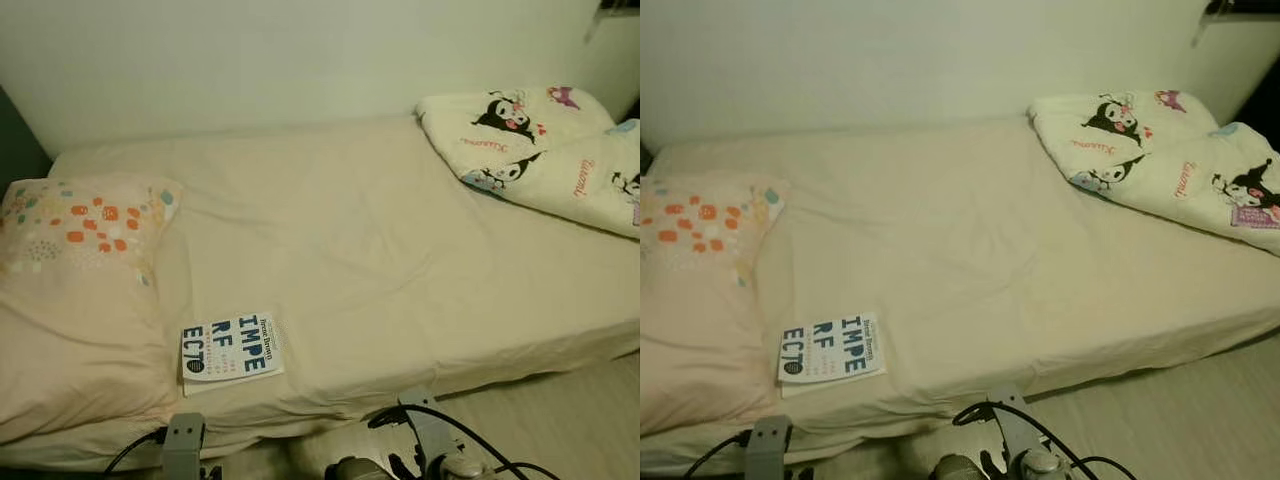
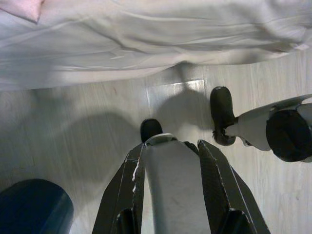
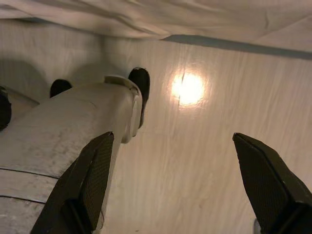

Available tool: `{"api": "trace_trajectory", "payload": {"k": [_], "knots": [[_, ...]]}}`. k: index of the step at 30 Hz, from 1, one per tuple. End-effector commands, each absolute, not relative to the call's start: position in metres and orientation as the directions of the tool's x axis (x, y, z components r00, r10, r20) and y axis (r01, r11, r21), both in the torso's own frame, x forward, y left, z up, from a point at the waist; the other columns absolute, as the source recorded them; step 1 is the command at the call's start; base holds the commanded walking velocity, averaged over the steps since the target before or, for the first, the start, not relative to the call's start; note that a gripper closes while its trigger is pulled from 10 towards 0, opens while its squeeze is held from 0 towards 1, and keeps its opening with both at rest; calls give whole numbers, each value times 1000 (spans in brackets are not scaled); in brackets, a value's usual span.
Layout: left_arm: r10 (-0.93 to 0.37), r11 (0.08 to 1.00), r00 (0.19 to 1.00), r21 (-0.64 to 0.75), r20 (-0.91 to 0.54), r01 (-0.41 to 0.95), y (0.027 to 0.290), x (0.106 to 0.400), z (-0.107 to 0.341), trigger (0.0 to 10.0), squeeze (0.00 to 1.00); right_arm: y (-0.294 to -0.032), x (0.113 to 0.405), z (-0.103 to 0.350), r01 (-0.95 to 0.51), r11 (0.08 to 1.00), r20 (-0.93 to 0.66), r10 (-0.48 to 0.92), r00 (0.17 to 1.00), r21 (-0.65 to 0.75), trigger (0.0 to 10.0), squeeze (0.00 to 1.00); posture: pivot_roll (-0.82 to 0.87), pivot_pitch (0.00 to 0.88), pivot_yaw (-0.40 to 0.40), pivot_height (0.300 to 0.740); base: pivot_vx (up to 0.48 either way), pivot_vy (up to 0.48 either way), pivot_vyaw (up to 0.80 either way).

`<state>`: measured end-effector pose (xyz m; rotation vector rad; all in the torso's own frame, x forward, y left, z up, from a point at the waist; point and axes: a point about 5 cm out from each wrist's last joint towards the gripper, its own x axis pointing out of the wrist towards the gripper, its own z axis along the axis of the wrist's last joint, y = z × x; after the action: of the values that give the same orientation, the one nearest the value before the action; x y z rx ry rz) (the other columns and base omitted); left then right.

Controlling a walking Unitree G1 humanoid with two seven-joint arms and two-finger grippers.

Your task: Clean up the room

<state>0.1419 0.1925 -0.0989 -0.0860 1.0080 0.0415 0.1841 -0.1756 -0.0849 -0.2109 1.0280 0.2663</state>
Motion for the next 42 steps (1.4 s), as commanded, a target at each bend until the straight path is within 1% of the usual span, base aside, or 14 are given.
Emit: {"api": "trace_trajectory", "payload": {"k": [1,15,42], "knots": [[-23,996,513,-65,-858,-63,189,137,-101,10000,0,-179,179,-87,-314,948,-871,115,477,-47,10000,0,-133,0,36,740,0,-326,0],[-45,995,520,-83,-853,-51,186,140,-100,10000,0,-179,178,-88,-311,949,-873,112,475,-47,10000,0,-136,0,40,740,0,-466,0],[-65,993,519,-109,-853,-55,181,141,-101,10000,0,-182,181,-86,-275,960,-863,95,497,-52,10000,0,-150,0,38,740,0,-480,0]]}}
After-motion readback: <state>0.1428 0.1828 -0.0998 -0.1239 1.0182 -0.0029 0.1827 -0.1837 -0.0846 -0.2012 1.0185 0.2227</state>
